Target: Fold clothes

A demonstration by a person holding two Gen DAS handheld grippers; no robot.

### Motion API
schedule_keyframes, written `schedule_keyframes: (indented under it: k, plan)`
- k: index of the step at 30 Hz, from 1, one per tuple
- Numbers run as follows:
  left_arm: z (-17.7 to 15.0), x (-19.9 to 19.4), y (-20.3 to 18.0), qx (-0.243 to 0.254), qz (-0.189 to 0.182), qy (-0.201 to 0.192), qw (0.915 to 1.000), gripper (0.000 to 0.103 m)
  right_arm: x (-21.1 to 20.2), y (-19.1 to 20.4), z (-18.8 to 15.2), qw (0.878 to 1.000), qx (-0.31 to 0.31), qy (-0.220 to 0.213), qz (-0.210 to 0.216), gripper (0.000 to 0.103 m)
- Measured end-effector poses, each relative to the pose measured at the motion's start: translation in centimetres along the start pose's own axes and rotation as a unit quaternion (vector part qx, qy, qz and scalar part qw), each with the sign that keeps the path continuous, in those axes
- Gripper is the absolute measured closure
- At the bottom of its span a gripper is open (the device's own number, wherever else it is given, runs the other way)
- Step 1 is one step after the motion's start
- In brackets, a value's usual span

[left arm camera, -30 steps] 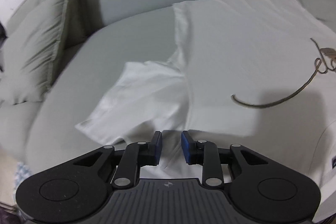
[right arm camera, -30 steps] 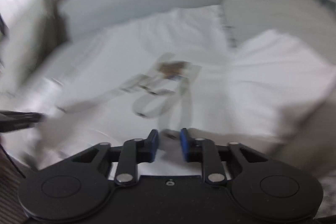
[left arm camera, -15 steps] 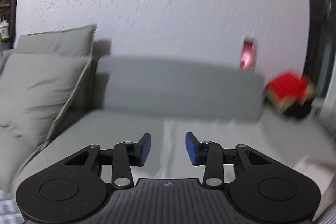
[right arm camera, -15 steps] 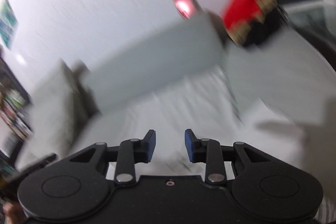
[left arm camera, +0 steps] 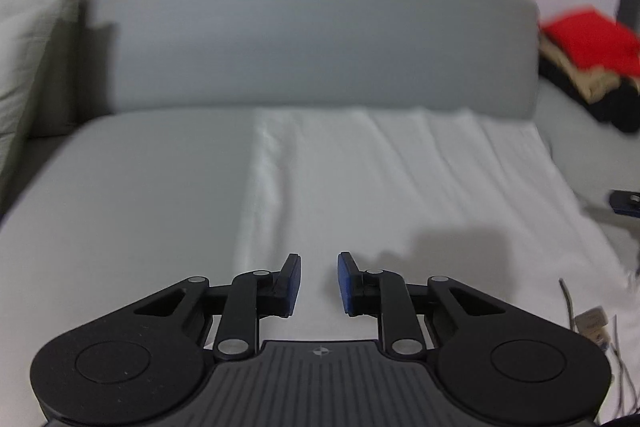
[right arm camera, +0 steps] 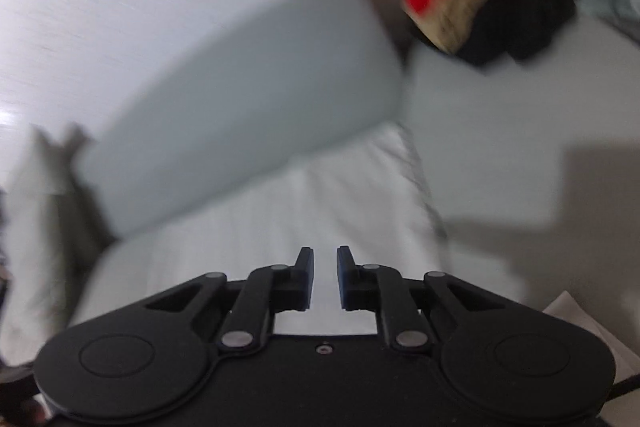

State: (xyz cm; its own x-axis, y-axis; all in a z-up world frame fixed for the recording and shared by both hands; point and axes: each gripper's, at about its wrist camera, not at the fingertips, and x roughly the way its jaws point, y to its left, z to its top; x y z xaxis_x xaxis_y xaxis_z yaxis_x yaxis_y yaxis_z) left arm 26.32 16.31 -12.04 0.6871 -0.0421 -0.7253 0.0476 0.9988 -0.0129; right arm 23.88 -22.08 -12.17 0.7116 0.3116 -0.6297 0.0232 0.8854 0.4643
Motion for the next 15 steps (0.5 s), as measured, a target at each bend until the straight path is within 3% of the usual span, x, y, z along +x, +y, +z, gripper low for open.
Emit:
schedule_keyframes:
  k: [3,5,6,7,9,10,11,13,14,15]
  plan:
    - [-0.1,2.2,0.4,0.014,0.055,0.004,0.9984,0.082,3.4,1.0,-1.8,0.995,-0.056,0.049,0.071,0.089]
    - [-0.1,3.6,0.7,0.024,0.092,0.007,0.9955,0.080,4.8,3.0,-3.6,0.980,-0.131,0.081,0.127,0.089]
    - [-0.2,4.4,0.9,0.029,0.110,0.008,0.9935,0.072,5.4,4.1,-4.7,0.969,-0.188,0.091,0.131,0.088]
    - [-0.2,5.1,1.0,0.033,0.128,0.009,0.9911,0.073,6.1,4.9,-5.7,0.960,-0.233,0.099,0.122,0.089]
    - [-0.2,6.6,1.3,0.043,0.165,0.012,0.9853,0.073,7.5,4.1,-6.3,0.964,-0.245,0.089,0.056,0.103]
    - [-0.3,7.3,1.4,0.047,0.183,0.013,0.9819,0.073,7.6,3.0,-5.6,0.973,-0.219,0.070,0.028,0.103]
    - [-0.3,8.0,1.6,0.052,0.201,0.015,0.9781,0.073,7.7,1.8,-4.8,0.980,-0.191,0.051,-0.021,0.103]
    - [-0.2,9.0,3.1,0.038,0.248,0.022,0.9679,0.073,8.1,-1.0,-3.3,0.977,-0.148,0.014,-0.153,0.103]
    - [0.0,8.9,4.1,0.020,0.260,0.025,0.9650,0.073,8.2,-2.5,-2.6,0.976,-0.116,0.006,-0.183,0.103]
    - [0.2,8.9,5.0,0.001,0.273,0.028,0.9616,0.075,8.1,-4.1,-2.0,0.985,-0.068,0.012,-0.161,0.103]
